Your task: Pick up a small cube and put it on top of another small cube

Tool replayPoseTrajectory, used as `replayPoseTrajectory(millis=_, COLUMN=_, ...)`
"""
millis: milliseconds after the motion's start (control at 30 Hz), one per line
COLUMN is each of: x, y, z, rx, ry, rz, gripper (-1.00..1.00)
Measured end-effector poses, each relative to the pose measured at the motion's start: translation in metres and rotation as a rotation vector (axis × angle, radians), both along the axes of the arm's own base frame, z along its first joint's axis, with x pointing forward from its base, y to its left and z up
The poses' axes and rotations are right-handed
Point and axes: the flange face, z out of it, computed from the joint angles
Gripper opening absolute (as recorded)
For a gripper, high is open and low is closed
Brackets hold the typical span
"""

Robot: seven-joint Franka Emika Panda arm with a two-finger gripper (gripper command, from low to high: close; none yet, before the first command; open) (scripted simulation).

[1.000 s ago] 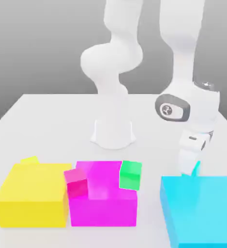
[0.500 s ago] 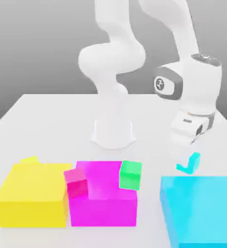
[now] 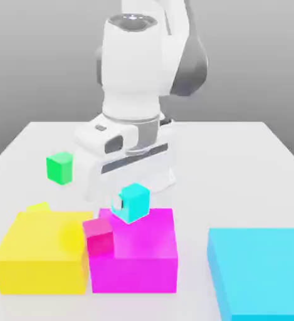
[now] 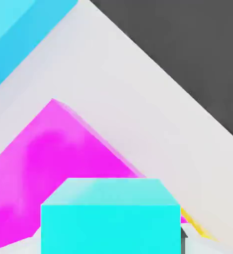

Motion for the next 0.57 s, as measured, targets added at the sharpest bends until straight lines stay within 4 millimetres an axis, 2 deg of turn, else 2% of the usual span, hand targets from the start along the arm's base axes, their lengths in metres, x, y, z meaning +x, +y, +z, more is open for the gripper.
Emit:
replayPoseTrajectory(millis=67, x=-0.002, y=-0.008, z=-0.011, rx=0.013, ry=0.003, rz=0.019, gripper=-1.0)
replayPoseTrajectory(millis=167, x=-0.003, y=-0.011, z=-0.047, rx=0.015, ry=0.004, rz=0.024, gripper=-1.0)
replayPoseTrajectory(millis=200, x=-0.003, y=-0.011, z=-0.056, rx=0.014, ry=0.004, rz=0.024, gripper=1.0)
replayPoseTrajectory(millis=400, x=-0.004, y=-0.011, z=-0.061, rx=0.012, ry=0.003, rz=0.024, gripper=1.0)
replayPoseTrajectory(millis=467, x=-0.003, y=-0.011, z=-0.048, rx=0.014, ry=0.003, rz=0.025, gripper=1.0)
replayPoseTrajectory(millis=567, x=-0.003, y=-0.011, z=-0.012, rx=0.013, ry=0.003, rz=0.025, gripper=1.0)
